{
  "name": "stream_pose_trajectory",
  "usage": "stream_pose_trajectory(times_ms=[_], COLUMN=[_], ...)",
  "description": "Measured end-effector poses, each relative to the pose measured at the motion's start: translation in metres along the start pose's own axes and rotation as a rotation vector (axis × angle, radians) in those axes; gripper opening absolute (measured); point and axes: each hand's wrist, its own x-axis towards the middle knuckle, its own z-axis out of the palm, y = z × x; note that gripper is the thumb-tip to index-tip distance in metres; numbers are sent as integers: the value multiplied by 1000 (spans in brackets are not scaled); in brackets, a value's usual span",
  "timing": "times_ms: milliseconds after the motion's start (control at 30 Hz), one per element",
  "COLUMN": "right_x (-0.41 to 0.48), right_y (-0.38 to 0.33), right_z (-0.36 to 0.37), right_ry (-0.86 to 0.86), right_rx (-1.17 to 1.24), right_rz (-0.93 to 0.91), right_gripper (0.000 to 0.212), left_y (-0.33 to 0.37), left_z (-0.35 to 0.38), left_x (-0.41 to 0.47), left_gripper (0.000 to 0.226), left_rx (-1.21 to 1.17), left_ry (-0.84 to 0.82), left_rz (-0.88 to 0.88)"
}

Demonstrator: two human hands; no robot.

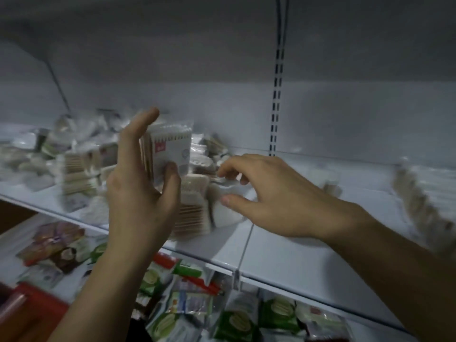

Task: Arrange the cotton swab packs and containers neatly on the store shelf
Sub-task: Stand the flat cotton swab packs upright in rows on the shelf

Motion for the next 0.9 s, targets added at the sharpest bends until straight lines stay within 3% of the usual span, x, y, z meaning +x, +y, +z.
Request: stream_pose_trajectory(times_ms=[133,333,433,533,600,767,900], right_x=[32,54,56,54,53,52,56], right_y=[-10,-5,2,7,10,-14,-33], right_z=[29,57,58,46,32,11,15], right_ry=[-159,-82,82,304,361,163,151], right_rx=[-93,-4,80,165,294,717,814], right_rz=[-60,-29,26,87,114,1,43], right_gripper=[70,52,33,27,24,23,25], left_y=[-16,-27,-30,-29,-28,-21,-22], left_z=[-16,-26,-26,-26,-24,-14,-10], left_x=[-2,-2,-3,-5,-6,-8,-5], left_gripper=[60,55,53,52,50,72,56], left_rx=[-73,-105,-128,-153,-185,-238,-250], left_ry=[-33,-33,-10,17,19,-84,-110], left_rz=[-106,-183,-240,-257,-249,-213,-173])
